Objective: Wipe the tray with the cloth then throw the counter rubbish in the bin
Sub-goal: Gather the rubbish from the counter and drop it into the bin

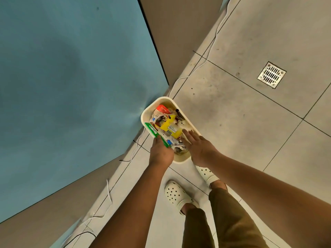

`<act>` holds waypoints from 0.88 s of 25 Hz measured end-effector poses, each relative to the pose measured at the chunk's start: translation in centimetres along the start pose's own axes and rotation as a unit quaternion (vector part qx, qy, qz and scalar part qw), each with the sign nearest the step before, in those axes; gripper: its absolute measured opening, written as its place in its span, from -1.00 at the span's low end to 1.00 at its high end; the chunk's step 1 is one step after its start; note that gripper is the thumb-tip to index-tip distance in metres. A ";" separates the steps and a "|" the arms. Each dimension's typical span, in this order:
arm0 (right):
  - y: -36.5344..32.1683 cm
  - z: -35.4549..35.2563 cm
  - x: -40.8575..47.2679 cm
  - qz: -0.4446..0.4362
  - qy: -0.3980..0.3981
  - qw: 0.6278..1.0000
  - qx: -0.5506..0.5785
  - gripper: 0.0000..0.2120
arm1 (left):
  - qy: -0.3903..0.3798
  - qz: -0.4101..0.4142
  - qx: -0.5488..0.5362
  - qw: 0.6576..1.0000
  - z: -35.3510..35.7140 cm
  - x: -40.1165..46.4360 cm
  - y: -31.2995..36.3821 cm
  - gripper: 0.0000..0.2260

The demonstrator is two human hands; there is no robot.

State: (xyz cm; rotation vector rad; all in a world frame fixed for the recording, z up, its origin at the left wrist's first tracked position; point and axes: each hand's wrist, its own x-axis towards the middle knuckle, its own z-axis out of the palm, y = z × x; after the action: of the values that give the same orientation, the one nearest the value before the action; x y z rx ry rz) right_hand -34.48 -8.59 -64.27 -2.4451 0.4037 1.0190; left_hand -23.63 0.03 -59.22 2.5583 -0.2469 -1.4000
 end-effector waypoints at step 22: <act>-0.2 0.1 0.6 0.049 -0.002 0.988 0.146 -0.64 | -0.111 0.027 -0.056 0.992 2.2 3.3 -0.4 -0.53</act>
State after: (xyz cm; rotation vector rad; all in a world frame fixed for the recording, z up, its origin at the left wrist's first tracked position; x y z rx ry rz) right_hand -34.07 -8.40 -64.72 -2.1783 0.6291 0.9317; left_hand -23.73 -0.68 -63.19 2.2893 -0.2626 -1.6303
